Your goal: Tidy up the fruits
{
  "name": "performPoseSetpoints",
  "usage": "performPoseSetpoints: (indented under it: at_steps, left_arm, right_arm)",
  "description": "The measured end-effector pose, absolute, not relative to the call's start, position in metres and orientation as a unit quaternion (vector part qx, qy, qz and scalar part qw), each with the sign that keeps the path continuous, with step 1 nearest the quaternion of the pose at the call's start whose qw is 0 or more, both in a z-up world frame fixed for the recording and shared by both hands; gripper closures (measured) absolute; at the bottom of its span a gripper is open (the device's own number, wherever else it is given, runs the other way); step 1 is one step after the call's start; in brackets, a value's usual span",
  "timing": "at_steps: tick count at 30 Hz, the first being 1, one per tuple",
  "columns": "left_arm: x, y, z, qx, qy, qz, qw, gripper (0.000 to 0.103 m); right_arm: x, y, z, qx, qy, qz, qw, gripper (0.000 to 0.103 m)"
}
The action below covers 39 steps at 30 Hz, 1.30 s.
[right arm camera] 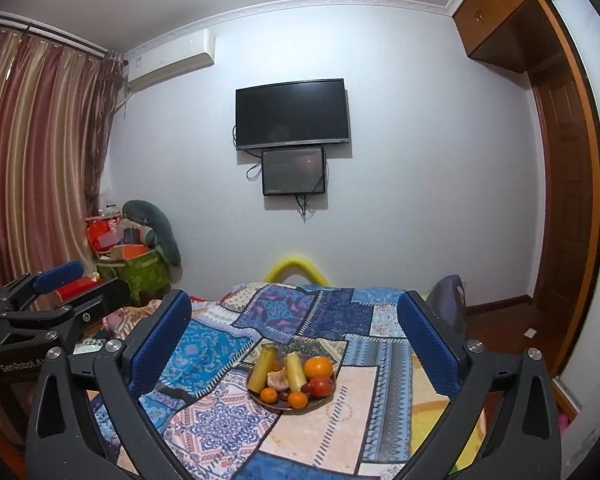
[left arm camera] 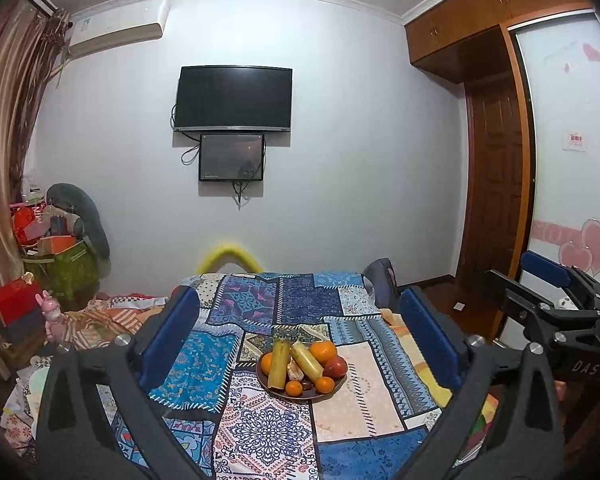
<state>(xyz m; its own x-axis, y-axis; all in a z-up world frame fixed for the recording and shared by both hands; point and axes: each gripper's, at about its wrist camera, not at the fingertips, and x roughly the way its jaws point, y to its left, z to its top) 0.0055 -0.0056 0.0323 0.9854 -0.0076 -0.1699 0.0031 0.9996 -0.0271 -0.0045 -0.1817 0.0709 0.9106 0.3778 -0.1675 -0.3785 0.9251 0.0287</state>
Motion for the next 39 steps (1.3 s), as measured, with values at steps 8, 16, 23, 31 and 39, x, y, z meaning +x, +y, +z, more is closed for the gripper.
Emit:
performPoseSetpoints:
  at_steps: [8,16,23,31,39]
  left_arm:
    - [0.0044,-0.0060,0.0331,-0.013,0.084,-0.003,0.996,0.000]
    - [0.0048,-0.0068,0.0344,-0.012,0.083,-0.007,0.996,0.000]
    - [0.0042,-0.0086,0.0344,-0.010,0.083,-0.009,0.996,0.000]
    - [0.0039,-0.0089,0.0351,-0.009,0.083,-0.015,0.996,0.000]
    - [0.0032,-0.0090,0.0356,-0.009,0.084,-0.020,0.996,0.000]
  right_arm:
    - [-0.0046,-0.1848,0.0707,0.001,0.088,0.194,0.977,0.000]
    - [-0.0040,-0.1896,0.0713,0.009,0.089,0.192,0.977,0.000]
    - [-0.0050,-0.1917,0.0724,0.011,0.088,0.191,0.978,0.000]
    - [-0.0067,-0.1923,0.0744,0.012,0.086,0.192,0.977,0.000]
    - [-0.0069,-0.1927,0.0753,0.012,0.086,0.192,0.977,0.000]
